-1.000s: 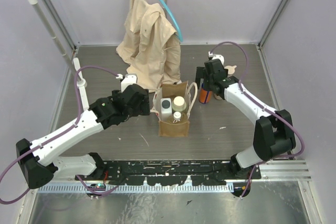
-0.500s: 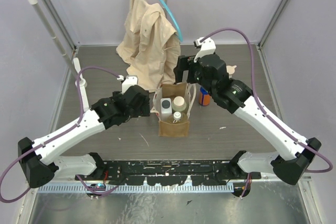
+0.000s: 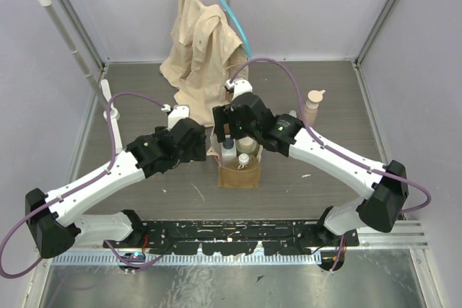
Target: Take the personal care products out of the canvas bag
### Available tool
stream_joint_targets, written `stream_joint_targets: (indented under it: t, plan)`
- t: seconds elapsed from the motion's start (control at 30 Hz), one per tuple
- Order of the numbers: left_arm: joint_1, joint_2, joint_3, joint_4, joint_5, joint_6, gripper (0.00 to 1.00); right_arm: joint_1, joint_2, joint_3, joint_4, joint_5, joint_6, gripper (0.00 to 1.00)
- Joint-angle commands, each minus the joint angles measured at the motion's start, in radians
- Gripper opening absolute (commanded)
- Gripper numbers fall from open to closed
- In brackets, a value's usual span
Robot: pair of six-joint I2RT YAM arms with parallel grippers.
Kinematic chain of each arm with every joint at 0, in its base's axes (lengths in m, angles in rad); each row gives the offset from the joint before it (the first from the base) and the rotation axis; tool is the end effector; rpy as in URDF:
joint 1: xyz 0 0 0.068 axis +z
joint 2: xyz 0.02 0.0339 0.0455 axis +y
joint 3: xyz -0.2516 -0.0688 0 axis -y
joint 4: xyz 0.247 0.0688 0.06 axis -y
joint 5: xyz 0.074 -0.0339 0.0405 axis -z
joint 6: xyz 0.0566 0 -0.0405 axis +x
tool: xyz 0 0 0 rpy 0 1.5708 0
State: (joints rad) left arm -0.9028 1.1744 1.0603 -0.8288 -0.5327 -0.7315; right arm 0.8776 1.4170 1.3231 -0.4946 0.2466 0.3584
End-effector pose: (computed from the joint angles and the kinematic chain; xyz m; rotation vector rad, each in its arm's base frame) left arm 0.1757 -0.1763 0.2777 -0.0063 2.3452 -0.1169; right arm 0.2280 0.2529 0.3272 -0.4179 2.1335 0.4532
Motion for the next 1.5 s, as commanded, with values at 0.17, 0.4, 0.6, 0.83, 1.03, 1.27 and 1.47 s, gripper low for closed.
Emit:
stream_joint_targets:
  t: [0.17, 0.4, 0.6, 0.83, 1.03, 1.27, 1.47]
  plan:
    - [0.003, -0.008, -0.016, -0.001, 0.003, 0.003, 0.99, 0.063, 0.094, -0.035, -0.032, 0.007, 0.092, 0.87]
    - [0.003, -0.015, -0.015, 0.016, -0.004, 0.007, 0.99, 0.073, 0.131, -0.047, -0.055, 0.011, 0.133, 0.77]
    - [0.003, -0.025, -0.016, 0.023, -0.005, 0.011, 0.99, 0.090, 0.163, 0.003, -0.144, 0.082, 0.165, 0.59]
    - [0.004, -0.025, -0.014, 0.014, -0.006, 0.012, 0.99, 0.121, 0.095, 0.135, -0.190, 0.233, 0.127, 0.43]
    - [0.004, -0.047, -0.022, 0.008, -0.021, 0.008, 0.99, 0.121, 0.056, 0.337, -0.289, 0.332, 0.049, 0.43]
    - [0.004, -0.062, -0.031, 0.008, -0.024, 0.004, 0.99, 0.119, 0.018, 0.511, -0.335, 0.495, -0.038, 0.43]
    - [0.004, -0.062, -0.030, 0.008, -0.023, 0.003, 0.99, 0.101, -0.017, 0.611, -0.318, 0.599, -0.109, 0.43]
